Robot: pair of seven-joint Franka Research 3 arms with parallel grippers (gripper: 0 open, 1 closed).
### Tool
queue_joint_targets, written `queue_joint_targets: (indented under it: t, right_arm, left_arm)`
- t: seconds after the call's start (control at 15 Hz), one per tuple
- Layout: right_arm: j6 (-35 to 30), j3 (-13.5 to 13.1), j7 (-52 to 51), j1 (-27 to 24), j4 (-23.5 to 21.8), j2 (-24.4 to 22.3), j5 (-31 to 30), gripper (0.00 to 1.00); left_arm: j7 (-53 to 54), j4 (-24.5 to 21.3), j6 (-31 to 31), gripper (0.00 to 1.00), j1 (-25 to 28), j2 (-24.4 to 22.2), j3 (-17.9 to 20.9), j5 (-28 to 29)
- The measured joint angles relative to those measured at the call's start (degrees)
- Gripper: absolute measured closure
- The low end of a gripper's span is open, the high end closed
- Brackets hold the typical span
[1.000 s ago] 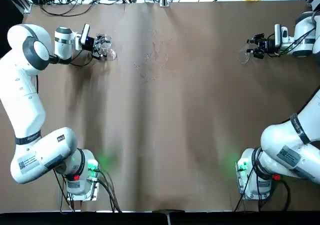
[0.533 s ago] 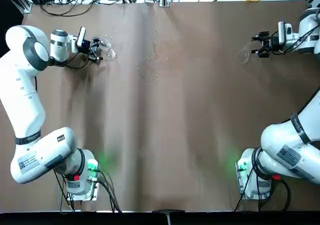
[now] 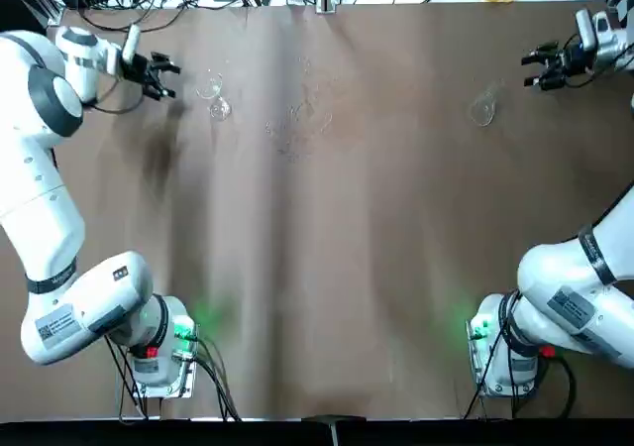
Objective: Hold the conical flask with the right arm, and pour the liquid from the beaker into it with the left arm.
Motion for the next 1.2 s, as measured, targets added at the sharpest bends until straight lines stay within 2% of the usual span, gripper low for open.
queue_joint_targets:
  t: [0.13, 0.2, 0.47, 0.87, 1.2]
  right_arm:
    - [-0.37, 0.62, 8.13, 1.34, 2.6, -1.87, -3.83, 0.16]
    - [-0.44, 0.78, 16.4, 4.39, 4.21, -4.7, -7.19, 0.16]
    - [0.04, 0.83, 34.26, 12.26, 5.68, -10.27, -14.05, 0.16]
    - [0.41, 0.8, 57.69, 21.57, 8.13, -14.34, -23.45, 0.16]
    - [4.11, 0.8, 76.68, 29.08, 8.59, -17.05, -33.23, 0.15]
  left_arm:
    - [-9.41, 0.02, -0.2, 0.01, -0.37, -4.37, -0.36, 4.38]
    - [-18.13, 0.0, -0.3, 0.01, -1.64, -8.29, -0.85, 8.33]
    - [-35.63, 0.04, 1.35, 0.01, -6.79, -15.88, -0.99, 15.49]
    - [-72.32, -0.8, 1.54, 0.01, -15.83, -27.28, -1.43, 29.28]
    - [-100.7, -3.98, 1.54, 0.01, -22.56, -34.05, -1.47, 40.43]
